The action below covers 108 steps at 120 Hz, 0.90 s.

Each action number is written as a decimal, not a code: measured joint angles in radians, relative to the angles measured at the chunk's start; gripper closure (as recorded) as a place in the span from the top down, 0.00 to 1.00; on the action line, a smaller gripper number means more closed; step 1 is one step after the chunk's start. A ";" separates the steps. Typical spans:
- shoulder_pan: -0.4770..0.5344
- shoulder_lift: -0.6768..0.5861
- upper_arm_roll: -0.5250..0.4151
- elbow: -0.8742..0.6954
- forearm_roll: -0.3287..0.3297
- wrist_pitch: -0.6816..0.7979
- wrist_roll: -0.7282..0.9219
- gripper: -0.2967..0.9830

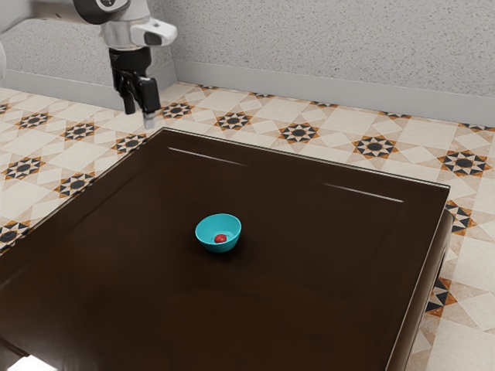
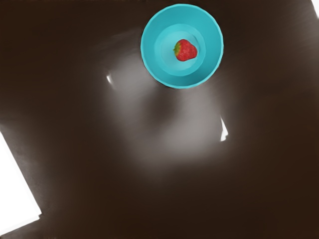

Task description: Take strawberry from the bowl

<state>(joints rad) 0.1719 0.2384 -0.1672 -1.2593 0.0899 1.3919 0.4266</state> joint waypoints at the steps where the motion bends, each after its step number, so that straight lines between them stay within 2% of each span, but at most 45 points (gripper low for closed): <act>1: 0.000 0.000 0.000 0.000 0.000 -0.001 0.005 0.77; 16: -0.012 -0.016 -0.025 0.011 0.000 -0.008 0.040 0.77; 26: -0.075 -0.024 -0.117 0.014 0.016 -0.008 -0.084 0.77; 38: -0.011 0.053 -0.142 -0.028 0.037 0.007 -0.218 0.76; 47: 0.062 0.056 -0.143 -0.318 0.029 0.163 -0.309 0.77; 56: 0.093 0.112 -0.143 -0.422 0.029 0.312 -0.388 0.77; 73: 0.090 0.202 -0.143 -0.438 0.029 0.539 -0.513 0.77; 88: 0.081 0.236 -0.143 -0.411 0.029 0.660 -0.636 0.76; 108: 0.061 0.283 -0.144 -0.409 0.028 0.739 -0.812 0.58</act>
<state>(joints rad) 0.2326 0.5216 -0.3113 -1.6679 0.1177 2.1311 -0.3852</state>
